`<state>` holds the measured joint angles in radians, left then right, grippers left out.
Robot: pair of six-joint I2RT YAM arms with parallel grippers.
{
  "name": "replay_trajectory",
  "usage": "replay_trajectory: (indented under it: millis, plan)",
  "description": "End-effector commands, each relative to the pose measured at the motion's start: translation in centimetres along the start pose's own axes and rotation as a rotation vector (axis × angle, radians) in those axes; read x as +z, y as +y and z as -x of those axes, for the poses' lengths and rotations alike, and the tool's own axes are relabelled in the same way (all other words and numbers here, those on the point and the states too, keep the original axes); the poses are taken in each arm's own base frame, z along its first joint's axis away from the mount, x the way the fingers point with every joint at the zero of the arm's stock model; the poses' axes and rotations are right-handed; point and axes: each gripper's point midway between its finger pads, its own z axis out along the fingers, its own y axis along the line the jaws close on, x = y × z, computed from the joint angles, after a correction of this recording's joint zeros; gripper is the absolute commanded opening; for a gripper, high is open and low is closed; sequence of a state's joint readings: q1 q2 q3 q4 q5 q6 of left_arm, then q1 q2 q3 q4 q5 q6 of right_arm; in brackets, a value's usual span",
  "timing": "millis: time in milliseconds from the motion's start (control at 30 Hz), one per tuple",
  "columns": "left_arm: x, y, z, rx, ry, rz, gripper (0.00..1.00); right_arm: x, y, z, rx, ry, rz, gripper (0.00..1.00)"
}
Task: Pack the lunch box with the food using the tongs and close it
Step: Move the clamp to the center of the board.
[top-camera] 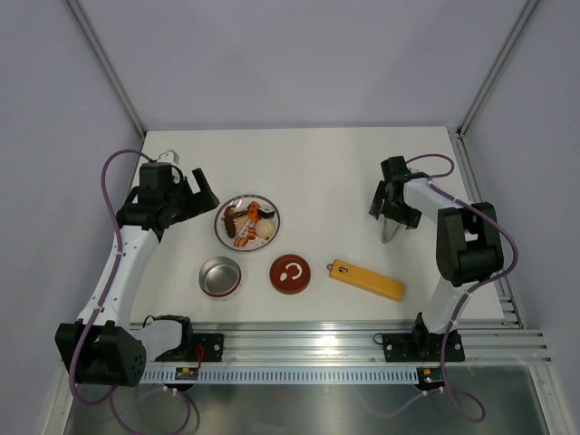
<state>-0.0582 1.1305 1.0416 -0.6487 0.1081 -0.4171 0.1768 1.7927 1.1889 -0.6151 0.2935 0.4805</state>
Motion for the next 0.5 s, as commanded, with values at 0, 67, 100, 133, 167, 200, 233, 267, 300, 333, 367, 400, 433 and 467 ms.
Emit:
replay_trajectory:
  millis: [0, 67, 100, 133, 167, 200, 233, 267, 300, 333, 367, 400, 433, 467]
  plan:
    - [-0.4, -0.7, 1.1, 0.012, -0.032, -0.017, 0.99, 0.4, 0.7, 1.7, 0.018, -0.027, 0.036, 0.99]
    - [-0.5, -0.7, 1.2, 0.012, -0.038, -0.018, 0.99, 1.1, 0.5, 1.4, 0.02, -0.017, 0.03, 1.0]
    - [-0.4, -0.6, 1.1, 0.012, -0.035, -0.015, 0.99, 1.4, 0.6, 1.6, 0.027, -0.022, 0.036, 0.99]
    - [-0.3, -0.6, 1.1, 0.011, -0.031, -0.012, 0.99, 1.8, 0.5, 1.5, 0.029, -0.016, 0.032, 1.0]
    - [-0.3, -0.6, 1.1, 0.011, -0.032, -0.012, 0.99, 1.9, 0.4, 1.5, 0.024, -0.016, 0.031, 1.0]
    - [-0.2, -0.5, 1.0, 0.011, -0.027, -0.01, 0.99, 2.2, 0.4, 1.6, 0.024, -0.021, 0.032, 0.99]
    - [-0.2, -0.5, 0.9, 0.011, -0.025, -0.007, 0.99, 2.5, 0.3, 1.6, 0.021, -0.019, 0.027, 1.0]
    - [-0.3, -0.4, 0.9, 0.01, -0.025, -0.005, 0.99, 2.7, 0.3, 1.8, 0.021, -0.027, 0.027, 0.99]
    - [-0.2, -0.4, 0.8, 0.009, -0.023, -0.003, 0.99, 2.9, 0.3, 1.8, 0.02, -0.027, 0.025, 1.0]
    - [-0.2, -0.2, 0.8, 0.009, -0.022, 0.006, 0.99, 3.3, 0.1, 1.7, 0.02, -0.021, 0.018, 1.0]
    - [-0.3, -0.2, 0.8, 0.009, -0.023, 0.006, 0.99, 3.5, 0.2, 2.0, 0.016, -0.029, 0.018, 0.99]
    - [-0.4, -0.2, 0.9, 0.008, -0.026, 0.007, 0.99, 3.5, 0.1, 2.2, 0.015, -0.025, 0.015, 0.99]
    - [-0.5, -0.2, 0.9, 0.007, -0.029, 0.009, 0.99, 3.7, 0.1, 2.4, 0.004, -0.027, 0.013, 0.99]
    - [-0.5, -0.2, 0.9, 0.007, -0.029, 0.011, 0.99, 3.6, 0.2, 2.8, 0.002, -0.038, 0.012, 0.98]
